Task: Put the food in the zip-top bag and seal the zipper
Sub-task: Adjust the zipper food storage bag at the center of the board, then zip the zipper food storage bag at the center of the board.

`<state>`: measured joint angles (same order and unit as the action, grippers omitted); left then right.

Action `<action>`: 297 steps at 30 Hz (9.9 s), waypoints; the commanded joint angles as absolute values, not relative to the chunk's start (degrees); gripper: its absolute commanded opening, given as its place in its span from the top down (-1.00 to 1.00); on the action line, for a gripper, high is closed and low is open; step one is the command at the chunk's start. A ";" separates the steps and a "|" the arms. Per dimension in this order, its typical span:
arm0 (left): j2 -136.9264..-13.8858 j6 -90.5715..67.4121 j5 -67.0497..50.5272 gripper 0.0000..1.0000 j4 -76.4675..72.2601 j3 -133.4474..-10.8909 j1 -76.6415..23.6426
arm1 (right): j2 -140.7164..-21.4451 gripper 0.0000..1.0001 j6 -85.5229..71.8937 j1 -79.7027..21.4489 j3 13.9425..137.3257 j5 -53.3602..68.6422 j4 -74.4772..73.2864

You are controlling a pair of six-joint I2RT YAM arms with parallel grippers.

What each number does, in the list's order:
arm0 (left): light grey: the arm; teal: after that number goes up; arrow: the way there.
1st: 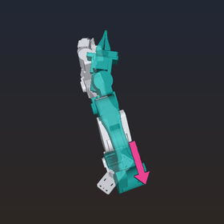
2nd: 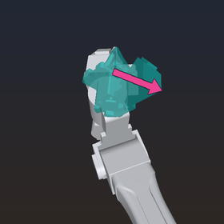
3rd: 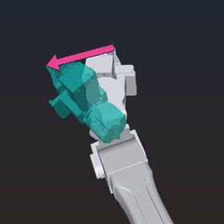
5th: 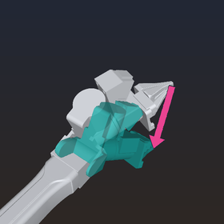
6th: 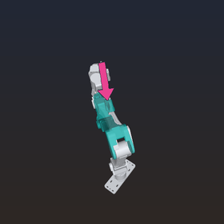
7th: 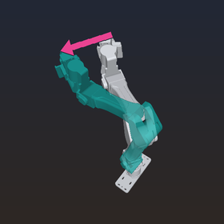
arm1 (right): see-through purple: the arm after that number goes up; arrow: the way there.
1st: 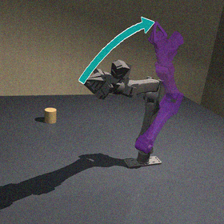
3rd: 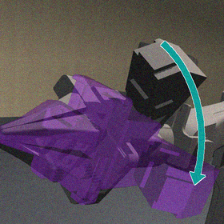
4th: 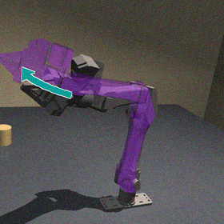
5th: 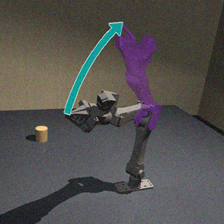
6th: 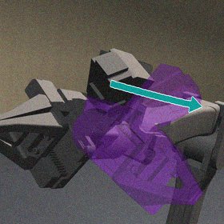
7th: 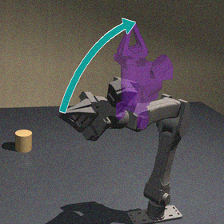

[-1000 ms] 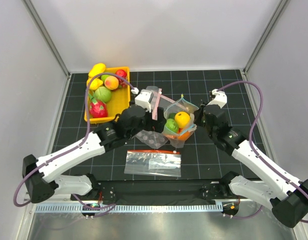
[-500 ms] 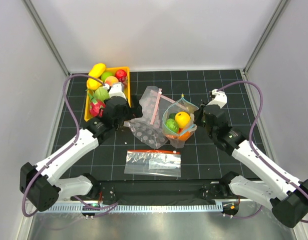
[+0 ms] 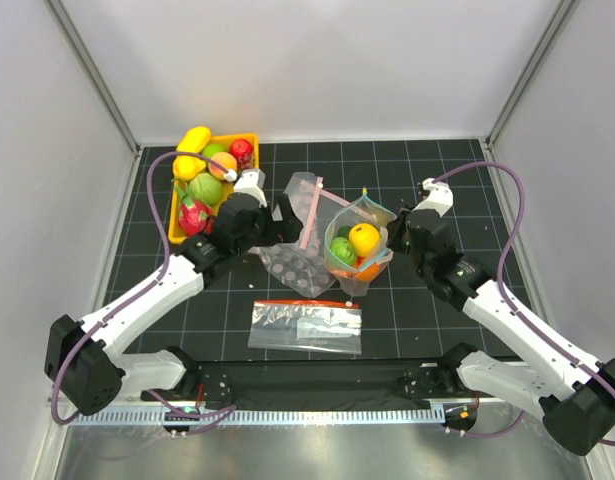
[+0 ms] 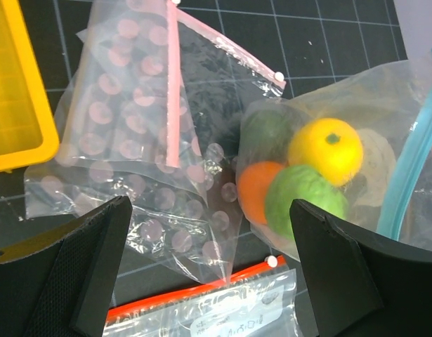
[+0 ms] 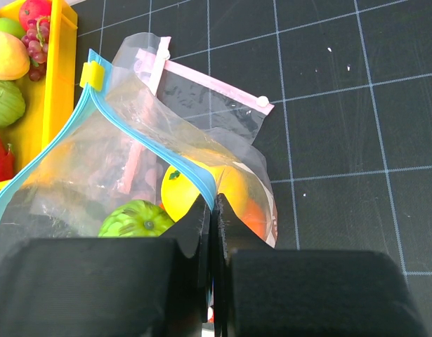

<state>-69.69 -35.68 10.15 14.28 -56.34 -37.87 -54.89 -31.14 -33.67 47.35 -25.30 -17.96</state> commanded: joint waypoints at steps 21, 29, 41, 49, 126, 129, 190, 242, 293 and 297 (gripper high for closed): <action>-70.22 -27.42 10.63 -0.99 3.43 -57.22 -52.03 | -54.93 0.98 -30.32 -33.75 49.31 -24.17 -15.38; -73.12 -26.89 8.53 -1.00 3.43 -58.71 -52.91 | -55.46 0.98 -30.50 -33.84 49.22 -23.38 -15.03; -78.84 -26.28 6.77 -0.87 3.43 -61.26 -54.58 | -56.42 0.98 -30.32 -33.93 49.39 -21.10 -14.59; -78.31 -25.14 6.59 0.12 3.78 -61.44 -54.67 | -56.43 0.98 -30.59 -34.98 49.66 -18.90 -14.06; -78.31 -10.02 2.46 0.81 7.82 -65.30 -60.11 | -58.27 -0.66 -44.56 -44.91 53.53 -24.17 -16.44; -78.22 -9.23 3.69 0.73 7.82 -65.39 -61.17 | -58.45 -0.37 -44.65 -44.91 53.35 -23.64 -16.35; -75.50 -10.90 32.62 -0.99 11.96 -70.76 -71.72 | -56.34 0.98 -43.24 -44.83 52.38 -25.31 -16.61; -74.73 -10.46 14.95 1.00 18.81 -71.03 -67.24 | -43.09 -0.14 -32.45 -44.82 48.79 -32.09 -14.07; -42.10 -6.85 11.60 0.99 7.03 -34.19 -65.30 | -42.63 -0.54 -5.45 -44.82 22.76 8.00 23.99; -43.06 -10.54 10.55 0.99 7.29 -34.28 -62.50 | -42.80 -0.54 -5.36 -44.82 22.50 7.91 24.43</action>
<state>-42.68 -7.35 12.64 9.61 -33.23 -64.62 -43.11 -6.13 -44.56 22.48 7.88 20.14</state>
